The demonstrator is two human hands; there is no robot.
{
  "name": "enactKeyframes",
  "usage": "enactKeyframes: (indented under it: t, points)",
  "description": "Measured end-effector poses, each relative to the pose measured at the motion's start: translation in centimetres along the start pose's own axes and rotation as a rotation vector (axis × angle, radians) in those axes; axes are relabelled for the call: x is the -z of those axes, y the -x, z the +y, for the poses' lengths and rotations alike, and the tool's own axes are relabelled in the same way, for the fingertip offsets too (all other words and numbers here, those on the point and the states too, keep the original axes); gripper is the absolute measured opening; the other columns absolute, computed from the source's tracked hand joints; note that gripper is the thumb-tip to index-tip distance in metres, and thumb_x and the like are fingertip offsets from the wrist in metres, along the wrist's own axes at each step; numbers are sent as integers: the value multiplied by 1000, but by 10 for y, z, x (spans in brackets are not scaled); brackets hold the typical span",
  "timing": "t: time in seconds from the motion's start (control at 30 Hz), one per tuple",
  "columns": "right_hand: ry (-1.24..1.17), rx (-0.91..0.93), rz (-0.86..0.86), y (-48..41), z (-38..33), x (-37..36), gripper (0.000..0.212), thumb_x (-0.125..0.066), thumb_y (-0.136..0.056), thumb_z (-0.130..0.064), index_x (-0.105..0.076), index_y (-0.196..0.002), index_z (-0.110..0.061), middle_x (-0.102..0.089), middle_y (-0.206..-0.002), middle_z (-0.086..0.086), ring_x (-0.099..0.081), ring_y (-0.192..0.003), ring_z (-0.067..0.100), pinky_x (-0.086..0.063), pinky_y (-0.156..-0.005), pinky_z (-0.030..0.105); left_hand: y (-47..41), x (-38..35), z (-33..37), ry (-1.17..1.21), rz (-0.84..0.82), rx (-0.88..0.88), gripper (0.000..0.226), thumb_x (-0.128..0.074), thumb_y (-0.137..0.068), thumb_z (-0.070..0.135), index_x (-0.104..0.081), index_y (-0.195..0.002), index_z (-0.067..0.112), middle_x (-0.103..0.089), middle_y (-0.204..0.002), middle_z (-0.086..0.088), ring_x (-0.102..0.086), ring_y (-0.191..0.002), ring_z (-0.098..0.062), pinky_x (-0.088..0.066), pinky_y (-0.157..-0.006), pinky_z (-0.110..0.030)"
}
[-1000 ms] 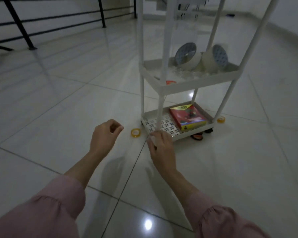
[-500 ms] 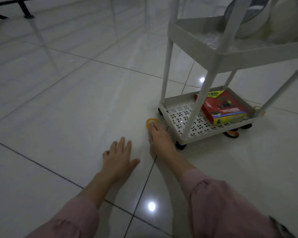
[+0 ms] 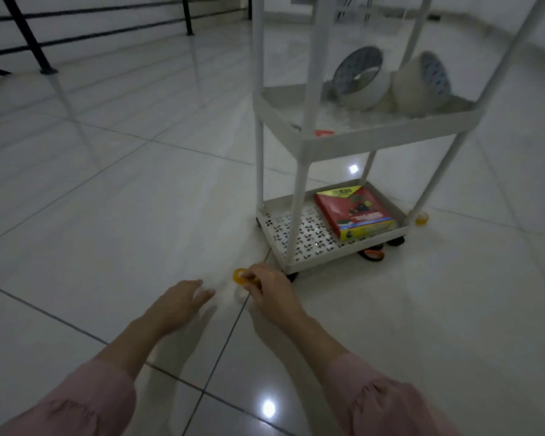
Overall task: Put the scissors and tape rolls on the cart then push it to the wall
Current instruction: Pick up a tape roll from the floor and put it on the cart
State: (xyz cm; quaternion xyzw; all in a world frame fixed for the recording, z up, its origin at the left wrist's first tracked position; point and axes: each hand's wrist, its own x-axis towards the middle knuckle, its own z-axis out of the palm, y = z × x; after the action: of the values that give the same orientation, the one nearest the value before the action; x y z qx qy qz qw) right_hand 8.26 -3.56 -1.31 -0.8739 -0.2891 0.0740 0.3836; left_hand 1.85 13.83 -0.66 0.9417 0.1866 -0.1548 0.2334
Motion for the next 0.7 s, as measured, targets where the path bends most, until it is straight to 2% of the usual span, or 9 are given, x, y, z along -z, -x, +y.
enactKeyframes:
  t: [0.1,0.17,0.2,0.27,0.4,0.47,0.53,0.6,0.7]
  points:
    - [-55,56,13,14,-18,44,17,-58,-87,-8,-63,-102,-2,-64,-106,17,-60,-92,30,-44,-81,30,22,32,44,209,301,-36,56,-37,-93,47,-43,-135,12,-48,-141,-11,-48,-125,-26,-35,-103,-35]
    - [-66,74,54,23,-30,81,17,-59,-87,-10,-64,-103,-6,-66,-105,13,-59,-85,22,-41,-75,22,38,57,89,382,582,-138,51,-36,-93,46,-48,-131,12,-55,-132,-10,-56,-107,-21,-40,-90,-30]
    - [-63,82,78,27,-37,104,18,-59,-87,-12,-64,-103,-8,-66,-105,10,-56,-82,17,-40,-74,20,49,70,116,466,704,-197,49,-37,-94,45,-48,-129,13,-56,-128,-9,-55,-99,-16,-40,-86,-28]
    - [-58,121,125,31,-47,144,17,-59,-87,-12,-63,-103,-9,-66,-100,6,-54,-79,11,-41,-70,17,64,89,164,603,841,-302,46,-40,-93,44,-47,-128,16,-55,-122,-3,-51,-95,-11,-40,-81,-27]
    - [-99,159,220,41,-61,222,9,-59,-86,-8,-63,-94,-10,-61,-83,-1,-55,-66,10,-47,-62,17,70,107,238,657,824,-420,43,-49,-89,48,-50,-120,19,-54,-119,-2,-50,-107,-19,-46,-86,-36]
    - [-154,158,316,43,-62,249,8,-60,-86,-9,-62,-89,-16,-60,-75,-4,-58,-67,16,-52,-64,26,64,114,254,589,857,-329,41,-49,-89,46,-55,-110,11,-56,-113,-10,-47,-109,-28,-45,-85,-40]
    - [-221,143,432,40,-61,267,9,-61,-85,-9,-62,-87,-17,-58,-71,-10,-57,-68,15,-54,-67,35,57,120,258,509,906,-243,38,-48,-91,39,-57,-99,3,-56,-104,-17,-49,-104,-33,-41,-77,-38]
    - [-208,152,534,28,-58,277,7,-61,-85,-8,-64,-90,-11,-55,-75,-11,-55,-69,10,-53,-69,36,54,122,256,441,937,-251,36,-48,-92,35,-58,-90,1,-56,-96,-18,-49,-98,-31,-34,-71,-32]
    - [-85,171,620,2,-53,284,11,-60,-86,-7,-65,-95,-4,-54,-96,3,-56,-78,17,-51,-75,32,52,122,251,404,953,-316,34,-50,-91,35,-57,-85,2,-55,-88,-13,-44,-86,-21,-22,-64,-23]
